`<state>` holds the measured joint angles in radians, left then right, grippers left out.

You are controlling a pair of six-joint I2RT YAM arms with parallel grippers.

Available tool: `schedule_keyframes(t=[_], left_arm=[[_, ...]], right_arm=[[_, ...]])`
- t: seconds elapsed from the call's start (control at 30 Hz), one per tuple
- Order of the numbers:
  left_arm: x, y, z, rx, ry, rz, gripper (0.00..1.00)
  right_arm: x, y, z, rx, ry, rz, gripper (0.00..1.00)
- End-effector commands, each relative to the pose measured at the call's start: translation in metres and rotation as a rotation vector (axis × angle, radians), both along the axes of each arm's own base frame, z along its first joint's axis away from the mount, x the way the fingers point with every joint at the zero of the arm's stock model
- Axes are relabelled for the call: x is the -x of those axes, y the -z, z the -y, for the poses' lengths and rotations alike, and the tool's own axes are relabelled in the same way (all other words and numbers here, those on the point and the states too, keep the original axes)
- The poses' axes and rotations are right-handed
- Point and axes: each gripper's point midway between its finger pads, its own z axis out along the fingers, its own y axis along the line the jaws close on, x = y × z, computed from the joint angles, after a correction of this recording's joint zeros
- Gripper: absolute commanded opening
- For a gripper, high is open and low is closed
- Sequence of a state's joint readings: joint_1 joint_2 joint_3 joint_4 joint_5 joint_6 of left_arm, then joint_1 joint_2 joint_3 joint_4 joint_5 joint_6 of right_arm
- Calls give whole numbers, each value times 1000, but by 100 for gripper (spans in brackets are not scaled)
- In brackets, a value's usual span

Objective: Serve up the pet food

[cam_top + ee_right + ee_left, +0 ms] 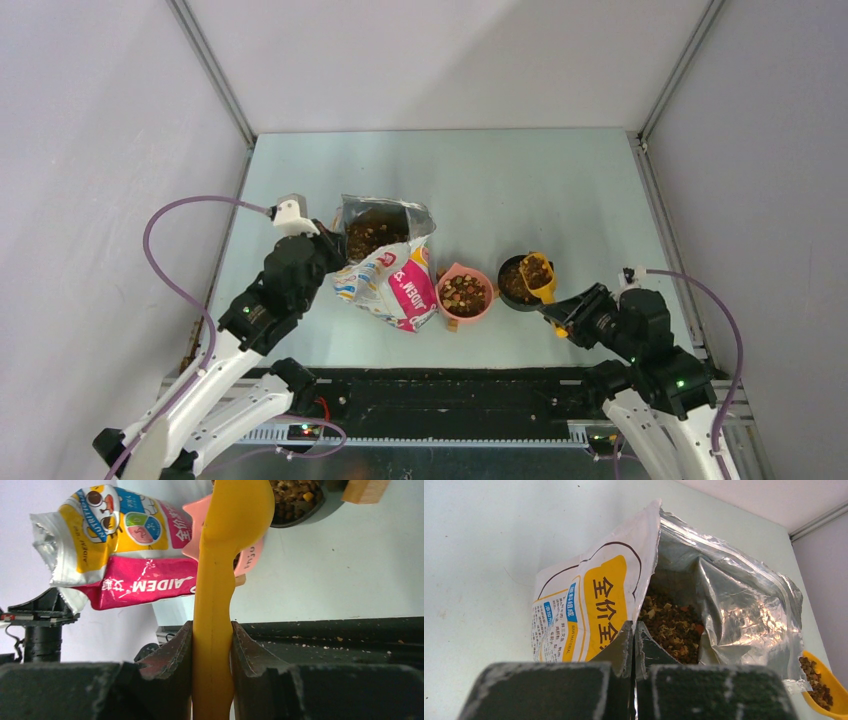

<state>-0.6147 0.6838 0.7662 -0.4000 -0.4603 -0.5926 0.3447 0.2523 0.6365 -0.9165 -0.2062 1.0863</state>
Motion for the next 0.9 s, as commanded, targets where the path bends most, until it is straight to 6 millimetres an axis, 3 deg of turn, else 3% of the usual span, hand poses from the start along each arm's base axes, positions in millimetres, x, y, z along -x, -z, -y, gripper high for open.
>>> schedule_keyframes(t=[0.0, 0.63, 0.87], left_arm=[[3, 7, -3, -24, 5, -11, 0], [2, 9, -3, -30, 0, -17, 0], [1, 8, -1, -27, 6, -17, 0]], right_arm=[[-2, -7, 5, 29, 16, 2, 0], [-13, 15, 2, 120, -48, -117, 0], [-17, 14, -3, 114, -102, -119, 0]])
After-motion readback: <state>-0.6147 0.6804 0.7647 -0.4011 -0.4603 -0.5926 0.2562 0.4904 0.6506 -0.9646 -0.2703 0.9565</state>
